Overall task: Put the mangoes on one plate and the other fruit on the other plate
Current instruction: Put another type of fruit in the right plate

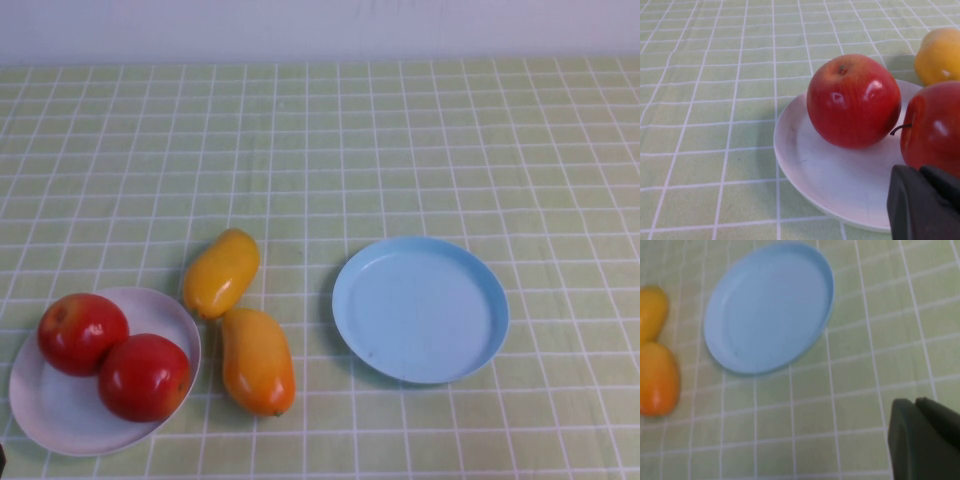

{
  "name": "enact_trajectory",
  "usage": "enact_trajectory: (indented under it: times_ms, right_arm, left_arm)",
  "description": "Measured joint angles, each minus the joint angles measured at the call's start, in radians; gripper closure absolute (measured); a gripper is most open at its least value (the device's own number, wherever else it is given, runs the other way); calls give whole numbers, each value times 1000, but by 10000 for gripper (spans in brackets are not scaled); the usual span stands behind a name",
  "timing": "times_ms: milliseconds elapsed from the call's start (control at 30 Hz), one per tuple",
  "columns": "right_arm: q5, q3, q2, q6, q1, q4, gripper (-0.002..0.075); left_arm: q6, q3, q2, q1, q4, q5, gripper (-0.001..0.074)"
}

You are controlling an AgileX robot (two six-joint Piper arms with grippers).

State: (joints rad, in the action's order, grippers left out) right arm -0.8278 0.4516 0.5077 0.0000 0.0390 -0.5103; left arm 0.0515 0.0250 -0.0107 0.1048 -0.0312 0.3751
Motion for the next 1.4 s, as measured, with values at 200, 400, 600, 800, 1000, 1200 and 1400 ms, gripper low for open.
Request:
enact_trajectory:
  times_ms: [200,400,600,800,1000,1200,1400]
  right_arm:
    - [-143,170,319,0,-37,97,742]
    - [-79,360,607,34,-307,129,742]
    - [-39,611,891,183,-625,255,743]
    - [-87,895,1168,227,-810,306,724]
    - [-187,1154,1374,233,-885,332,483]
    - [-286,1363,1517,292,-927,383,109]
    - [-342,1494,1635,353,-943,442,42]
  left_arm:
    - [0,0,0,0,0,0,738]
    - [0,0,0,0,0,0,738]
    - [0,0,0,0,0,0,738]
    - [0,0,0,0,0,0,738]
    - [0,0,0,0,0,0,738]
    - [0,0,0,0,0,0,738]
    - [0,0,0,0,0,0,738]
